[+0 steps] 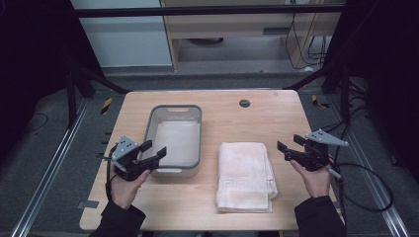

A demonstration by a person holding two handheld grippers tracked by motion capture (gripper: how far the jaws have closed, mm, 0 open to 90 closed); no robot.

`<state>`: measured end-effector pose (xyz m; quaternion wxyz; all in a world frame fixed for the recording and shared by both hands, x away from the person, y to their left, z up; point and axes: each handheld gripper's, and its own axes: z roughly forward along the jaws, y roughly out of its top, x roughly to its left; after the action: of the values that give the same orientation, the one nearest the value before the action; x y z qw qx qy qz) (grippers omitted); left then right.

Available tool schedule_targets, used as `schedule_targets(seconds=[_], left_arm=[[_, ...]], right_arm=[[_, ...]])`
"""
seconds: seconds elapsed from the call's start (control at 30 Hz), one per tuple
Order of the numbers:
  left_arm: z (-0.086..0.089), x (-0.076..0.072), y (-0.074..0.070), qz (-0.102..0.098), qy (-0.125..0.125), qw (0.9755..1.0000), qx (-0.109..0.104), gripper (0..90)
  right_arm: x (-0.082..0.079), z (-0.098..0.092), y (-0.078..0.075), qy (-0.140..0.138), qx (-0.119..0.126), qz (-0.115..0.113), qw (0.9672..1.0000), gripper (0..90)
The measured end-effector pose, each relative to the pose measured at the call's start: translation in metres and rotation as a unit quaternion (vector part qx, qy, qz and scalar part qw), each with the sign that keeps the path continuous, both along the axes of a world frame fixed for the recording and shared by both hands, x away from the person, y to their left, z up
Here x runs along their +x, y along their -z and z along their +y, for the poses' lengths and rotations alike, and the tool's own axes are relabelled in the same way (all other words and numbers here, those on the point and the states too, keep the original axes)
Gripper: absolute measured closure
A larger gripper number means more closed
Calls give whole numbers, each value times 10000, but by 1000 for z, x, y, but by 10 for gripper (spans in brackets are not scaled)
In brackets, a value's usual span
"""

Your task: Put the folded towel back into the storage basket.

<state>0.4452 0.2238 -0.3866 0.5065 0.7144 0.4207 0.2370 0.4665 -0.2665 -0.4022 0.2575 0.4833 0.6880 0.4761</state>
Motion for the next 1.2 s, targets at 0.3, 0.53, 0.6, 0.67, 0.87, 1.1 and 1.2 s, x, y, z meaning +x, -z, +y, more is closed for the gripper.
schedule_targets(seconds=[0.3, 0.53, 0.6, 0.67, 0.87, 1.1, 1.2], left_arm=[[-29, -1, 3, -16, 253, 9997, 31, 375], [-46, -4, 3, -47, 441, 9990, 102, 386], [-52, -5, 4, -46, 507, 9986, 146, 388], [-58, -6, 5, -30, 570, 9982, 178, 389], [-77, -9, 11, 41, 759, 9968, 244, 390], [-98, -13, 19, 161, 938, 9949, 331, 394], [-102, -14, 20, 178, 983, 9944, 341, 398]], right_arm=[[6, 9, -2, -163, -23, 4, 9999, 256], [9, 17, -5, -283, -46, 33, 9996, 240], [10, 20, -6, -316, -78, 16, 9995, 236], [11, 21, -6, -332, -87, 16, 9994, 235], [15, 26, -3, -375, -173, 71, 9991, 231], [18, 31, 2, -426, -271, 148, 9986, 231], [18, 32, 3, -424, -296, 172, 9985, 234]])
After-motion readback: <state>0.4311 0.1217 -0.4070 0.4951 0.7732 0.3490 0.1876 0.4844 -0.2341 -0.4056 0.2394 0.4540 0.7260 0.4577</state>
